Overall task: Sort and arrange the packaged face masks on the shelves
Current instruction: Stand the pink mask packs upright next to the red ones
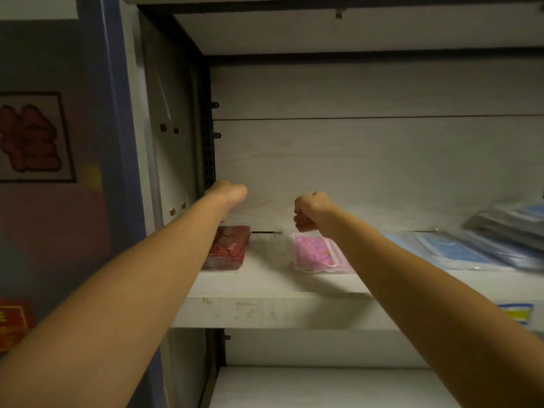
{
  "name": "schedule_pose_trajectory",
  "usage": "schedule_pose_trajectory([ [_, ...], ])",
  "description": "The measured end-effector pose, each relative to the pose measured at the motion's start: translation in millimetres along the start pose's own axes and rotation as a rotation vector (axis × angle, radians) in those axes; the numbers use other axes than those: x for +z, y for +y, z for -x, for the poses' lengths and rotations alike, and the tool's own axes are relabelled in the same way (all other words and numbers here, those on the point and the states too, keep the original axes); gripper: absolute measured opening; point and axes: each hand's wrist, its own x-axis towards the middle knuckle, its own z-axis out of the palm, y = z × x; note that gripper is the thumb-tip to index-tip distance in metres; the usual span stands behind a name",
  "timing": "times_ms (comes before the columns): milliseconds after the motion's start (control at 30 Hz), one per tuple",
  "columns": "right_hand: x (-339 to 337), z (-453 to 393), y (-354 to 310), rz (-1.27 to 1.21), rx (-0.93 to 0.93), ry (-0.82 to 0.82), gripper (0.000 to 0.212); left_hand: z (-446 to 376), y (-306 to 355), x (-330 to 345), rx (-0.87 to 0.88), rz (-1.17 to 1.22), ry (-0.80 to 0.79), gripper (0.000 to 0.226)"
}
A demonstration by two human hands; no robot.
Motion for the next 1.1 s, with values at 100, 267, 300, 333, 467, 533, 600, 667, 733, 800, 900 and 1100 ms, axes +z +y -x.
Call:
schedule_pose_trajectory([
  [100,-27,10,14,0.136,0.001,0.080,0.021,6,8,17,0.069,-0.076,-0.050,0.045],
  [267,-62,22,34,0.337,-0.019,0.123,0.024,24,22,51,0.052,-0.150,-0.149,0.029],
  [300,-68,22,38,0.354,-0.018,0.111,0.023,31,24,57,0.036,-0.169,-0.166,0.020],
  [333,-72,22,41,0.354,-0.013,0.095,0.022,34,25,64,0.017,-0.191,-0.184,0.014],
  [467,-86,21,56,0.324,0.024,0.004,0.015,47,25,86,-0.087,-0.276,-0.211,0.025],
  [533,-91,18,64,0.315,0.042,-0.038,0.010,61,30,93,-0.110,-0.280,-0.220,0.027],
  [600,-94,14,70,0.310,0.047,-0.062,0.007,64,34,102,-0.085,-0.299,-0.199,0.037],
  [667,-98,12,72,0.345,0.026,-0.069,0.009,65,37,109,-0.042,-0.339,-0.161,0.039],
  [733,-103,14,71,0.404,0.000,-0.058,0.010,61,38,114,-0.049,-0.376,-0.136,0.040],
  [800,-109,14,71,0.466,-0.014,-0.051,0.011,61,40,117,-0.050,-0.395,-0.157,0.043],
  [900,-116,12,73,0.554,-0.025,-0.040,0.014,63,45,117,-0.042,-0.359,-0.141,0.048],
  [1100,-116,10,71,0.756,-0.044,-0.035,0.022,47,34,119,-0.159,-0.272,-0.174,0.059],
])
